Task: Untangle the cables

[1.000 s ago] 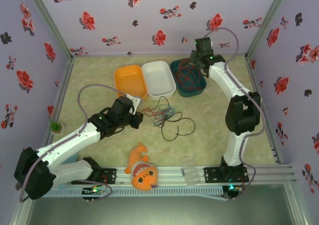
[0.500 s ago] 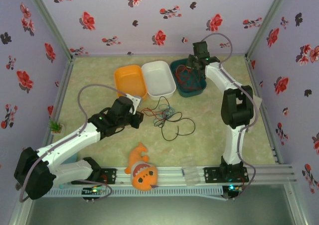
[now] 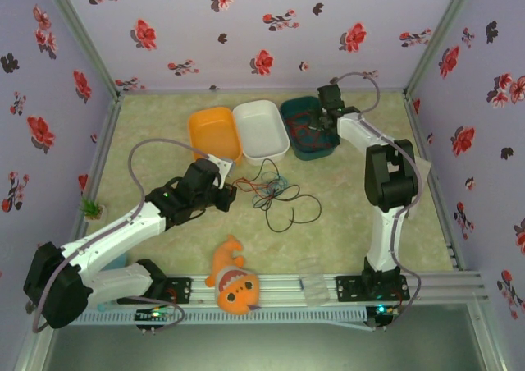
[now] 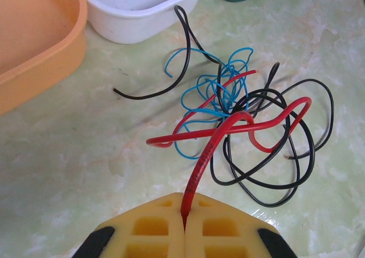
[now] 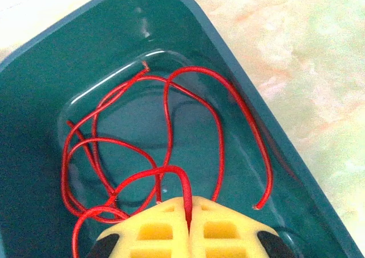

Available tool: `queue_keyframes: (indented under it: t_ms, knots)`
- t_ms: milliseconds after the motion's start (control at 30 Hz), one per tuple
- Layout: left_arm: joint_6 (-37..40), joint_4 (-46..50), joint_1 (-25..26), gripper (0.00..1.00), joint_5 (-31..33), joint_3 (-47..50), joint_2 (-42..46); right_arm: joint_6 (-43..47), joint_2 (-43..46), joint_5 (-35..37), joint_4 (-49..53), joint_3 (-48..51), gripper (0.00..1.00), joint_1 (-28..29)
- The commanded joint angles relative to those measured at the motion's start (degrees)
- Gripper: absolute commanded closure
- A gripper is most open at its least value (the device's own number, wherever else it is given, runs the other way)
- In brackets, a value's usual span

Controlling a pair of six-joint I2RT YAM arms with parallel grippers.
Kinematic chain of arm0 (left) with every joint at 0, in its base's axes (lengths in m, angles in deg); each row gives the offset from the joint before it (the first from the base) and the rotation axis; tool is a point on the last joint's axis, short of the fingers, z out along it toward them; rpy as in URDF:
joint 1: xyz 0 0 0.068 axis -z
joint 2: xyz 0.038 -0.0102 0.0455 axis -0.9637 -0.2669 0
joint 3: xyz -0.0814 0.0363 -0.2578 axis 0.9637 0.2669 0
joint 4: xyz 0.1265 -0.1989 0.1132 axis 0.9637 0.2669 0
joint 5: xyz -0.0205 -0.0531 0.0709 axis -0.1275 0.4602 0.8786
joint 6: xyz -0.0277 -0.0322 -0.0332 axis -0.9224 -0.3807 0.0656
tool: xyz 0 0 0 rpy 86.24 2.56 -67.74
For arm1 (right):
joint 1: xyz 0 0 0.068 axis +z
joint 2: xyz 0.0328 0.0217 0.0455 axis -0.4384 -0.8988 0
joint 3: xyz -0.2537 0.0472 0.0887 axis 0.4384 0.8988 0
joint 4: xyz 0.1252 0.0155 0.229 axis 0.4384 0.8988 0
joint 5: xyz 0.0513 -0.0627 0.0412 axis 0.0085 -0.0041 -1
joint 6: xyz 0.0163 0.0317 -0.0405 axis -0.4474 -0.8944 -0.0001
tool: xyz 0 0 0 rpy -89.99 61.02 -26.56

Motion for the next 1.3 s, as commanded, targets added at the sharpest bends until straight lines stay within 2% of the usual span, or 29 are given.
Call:
queue_keyframes:
  t_ms: [0,167,333,700,900,1033,1267]
  knots:
    - [0.4,-0.7,-0.4,1.0,-1.0,-0.3,-0.5,-0.6,-0.1,1.9,1.4,0.0,0.95,-0.3]
    - [0.6,-0.1,-0.5,1.0,-1.1,-1.1,-0.2,0.3,-0.7,3.1,4.7,-0.9,0.85,-0.3]
    - [0.9,0.4,-0.5,1.0,-1.0,-1.6,0.0,1.3,1.3,4.6,6.9,-0.5,0.7,-0.3]
    - [1.6,1.5,-0.5,1.0,-1.0,-4.1,-0.2,3.9,13.7,3.7,5.8,6.3,0.55,1.7]
    - [1.8,3.3,-0.7,1.0,-1.3,-6.5,-1.2,6.4,27.5,-3.0,-1.7,20.0,0.51,6.0]
    - [1.8,4.9,-1.0,1.0,-2.0,-7.9,-2.3,7.0,36.6,-8.3,-5.8,28.8,0.55,9.9]
    - [1.6,6.8,-1.3,1.0,-2.8,-9.7,-3.9,9.0,47.3,-11.7,-8.1,39.6,0.58,20.6]
